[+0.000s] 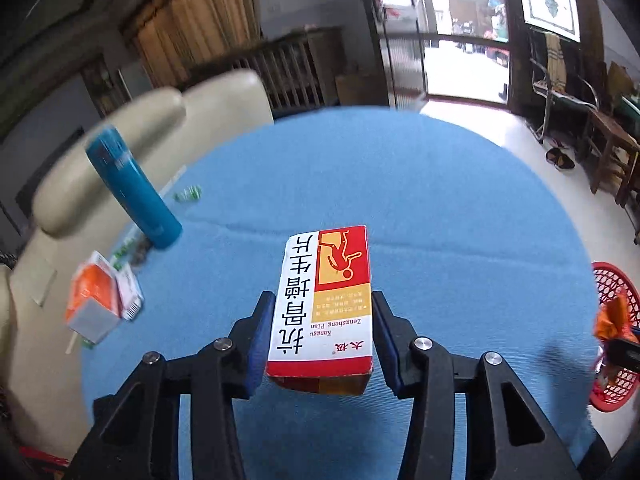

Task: Collect trash
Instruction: 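Carry the medicine box in the left tool while the right tool carries the orange bag toward the wastebasket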

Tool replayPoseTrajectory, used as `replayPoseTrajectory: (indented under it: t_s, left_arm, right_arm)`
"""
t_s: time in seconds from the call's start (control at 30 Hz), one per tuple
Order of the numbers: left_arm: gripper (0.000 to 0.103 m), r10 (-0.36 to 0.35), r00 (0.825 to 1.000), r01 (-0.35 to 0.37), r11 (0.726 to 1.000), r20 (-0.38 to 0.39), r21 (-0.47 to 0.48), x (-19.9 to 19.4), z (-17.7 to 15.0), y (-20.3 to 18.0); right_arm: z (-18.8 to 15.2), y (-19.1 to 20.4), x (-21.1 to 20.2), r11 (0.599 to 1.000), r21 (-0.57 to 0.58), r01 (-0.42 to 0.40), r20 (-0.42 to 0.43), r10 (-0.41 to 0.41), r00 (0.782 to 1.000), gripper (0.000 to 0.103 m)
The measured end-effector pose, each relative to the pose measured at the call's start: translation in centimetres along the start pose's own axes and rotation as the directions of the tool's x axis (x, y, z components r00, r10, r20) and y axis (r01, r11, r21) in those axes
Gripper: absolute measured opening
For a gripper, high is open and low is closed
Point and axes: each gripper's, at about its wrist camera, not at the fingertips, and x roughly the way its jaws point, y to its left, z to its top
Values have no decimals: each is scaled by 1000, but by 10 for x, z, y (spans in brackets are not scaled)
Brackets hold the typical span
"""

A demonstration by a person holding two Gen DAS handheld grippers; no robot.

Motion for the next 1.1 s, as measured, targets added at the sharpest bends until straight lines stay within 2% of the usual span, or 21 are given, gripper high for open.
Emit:
replayPoseTrajectory:
  t_s: [0.17,0.5,0.83,1.1]
  left_arm:
    - [49,8,997,-10,1000,80,21,-40,6,-15]
    - [49,-8,987,-1,999,162,52,-83,15,-41]
    - [49,-43,975,20,994,216,104,-111,24,-73]
    - [49,-85,970,49,986,229,158,-122,32,-104]
  right_arm:
    - [1,-2,-16,1000,9,-16,33,15,999,29]
    - [3,-10,-51,999,27,-34,108,31,994,29]
    - [5,-27,-88,998,60,-36,186,25,982,29]
    - [4,-54,-112,994,109,-15,235,-12,972,29]
